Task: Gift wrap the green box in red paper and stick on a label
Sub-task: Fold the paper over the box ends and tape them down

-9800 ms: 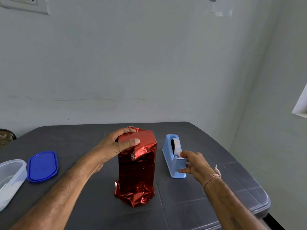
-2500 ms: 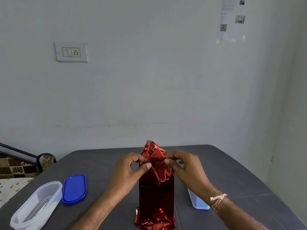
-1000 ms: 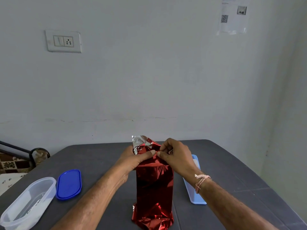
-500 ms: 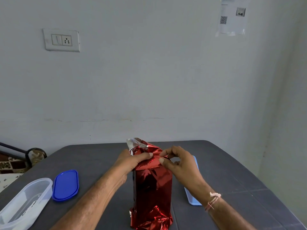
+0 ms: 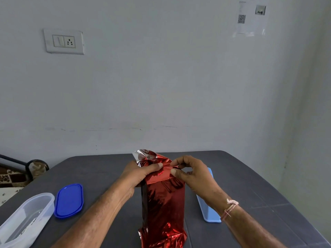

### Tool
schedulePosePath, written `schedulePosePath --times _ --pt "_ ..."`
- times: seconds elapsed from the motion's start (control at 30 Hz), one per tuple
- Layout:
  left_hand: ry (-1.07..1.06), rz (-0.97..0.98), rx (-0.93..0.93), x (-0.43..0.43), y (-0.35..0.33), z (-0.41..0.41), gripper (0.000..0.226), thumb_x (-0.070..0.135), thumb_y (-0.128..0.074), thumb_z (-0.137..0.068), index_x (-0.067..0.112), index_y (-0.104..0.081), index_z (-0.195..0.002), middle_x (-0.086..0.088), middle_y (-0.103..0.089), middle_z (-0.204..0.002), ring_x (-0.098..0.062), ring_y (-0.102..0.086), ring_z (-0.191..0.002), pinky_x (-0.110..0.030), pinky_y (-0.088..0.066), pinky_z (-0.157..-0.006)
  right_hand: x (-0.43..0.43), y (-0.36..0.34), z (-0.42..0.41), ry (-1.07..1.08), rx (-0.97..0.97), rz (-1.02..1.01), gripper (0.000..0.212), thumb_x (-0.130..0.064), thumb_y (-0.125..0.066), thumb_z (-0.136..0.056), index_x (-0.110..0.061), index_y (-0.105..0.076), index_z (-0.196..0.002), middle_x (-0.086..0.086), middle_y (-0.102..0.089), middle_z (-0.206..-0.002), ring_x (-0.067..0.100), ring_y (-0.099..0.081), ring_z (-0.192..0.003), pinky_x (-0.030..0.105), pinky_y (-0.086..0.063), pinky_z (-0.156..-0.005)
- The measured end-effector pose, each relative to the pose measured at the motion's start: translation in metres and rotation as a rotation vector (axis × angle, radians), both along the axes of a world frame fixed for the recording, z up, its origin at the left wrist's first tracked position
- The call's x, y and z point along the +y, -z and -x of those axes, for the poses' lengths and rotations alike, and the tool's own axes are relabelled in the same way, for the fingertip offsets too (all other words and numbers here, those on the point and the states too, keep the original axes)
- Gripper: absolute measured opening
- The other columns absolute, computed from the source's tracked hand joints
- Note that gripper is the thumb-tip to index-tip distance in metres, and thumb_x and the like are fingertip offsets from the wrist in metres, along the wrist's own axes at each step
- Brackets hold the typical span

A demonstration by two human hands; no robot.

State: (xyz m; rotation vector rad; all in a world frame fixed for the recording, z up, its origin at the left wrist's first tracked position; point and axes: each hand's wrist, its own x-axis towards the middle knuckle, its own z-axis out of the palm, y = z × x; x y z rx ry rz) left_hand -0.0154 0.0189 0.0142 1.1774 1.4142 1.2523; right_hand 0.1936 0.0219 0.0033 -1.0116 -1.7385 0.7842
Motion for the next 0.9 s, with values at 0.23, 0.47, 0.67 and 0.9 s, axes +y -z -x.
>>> schedulePosePath --times 0.23,0.47,0.67,0.9 --pt "-0.079 0.066 -0.135 -0.001 0.004 -0.006 0.043 0.019 -0.093 -0.069 0.006 -0.073 -0.105 -0.010 -0.079 -0.082 -0.016 -0.073 -0.061 -0.020 -0.052 -0.046 0.003 0.008 0.000 0.003 0.068 0.011 0.015 -0.019 -0.079 -0.089 -0.028 -0.075 -0.099 -0.006 -0.074 -0.098 0.010 -0.072 -0.083 0.031 -0.061 -0.080" --pt "-0.110 0.055 -0.182 -0.007 0.007 -0.010 0.039 0.019 -0.092 -0.070 0.005 -0.074 -0.101 -0.009 -0.078 -0.079 -0.015 -0.072 -0.059 -0.020 -0.052 -0.048 0.004 0.011 0.001 -0.029 0.219 0.055 0.018 -0.003 -0.075 -0.090 -0.016 -0.075 -0.102 0.000 -0.077 -0.097 0.015 -0.070 -0.096 0.027 -0.058 -0.086" --pt "-0.093 0.048 -0.204 -0.012 0.006 -0.011 0.026 0.016 -0.090 -0.074 0.009 -0.073 -0.093 -0.001 -0.075 -0.064 -0.009 -0.070 -0.050 -0.017 -0.050 -0.044 0.006 0.020 -0.030 0.190 0.325 0.137 0.010 -0.013 -0.076 -0.091 -0.017 -0.075 -0.100 -0.001 -0.076 -0.096 0.011 -0.067 -0.084 0.029 -0.055 -0.068" --pt "-0.087 0.040 -0.185 -0.012 0.005 -0.012 0.027 0.019 -0.089 -0.075 0.010 -0.071 -0.093 0.000 -0.074 -0.066 -0.009 -0.068 -0.051 -0.017 -0.049 -0.044 0.029 0.072 -0.093 0.686 -0.123 0.365 0.046 -0.042 -0.067 -0.095 0.003 -0.073 -0.102 0.020 -0.073 -0.103 0.031 -0.069 -0.090 0.053 -0.060 -0.087"
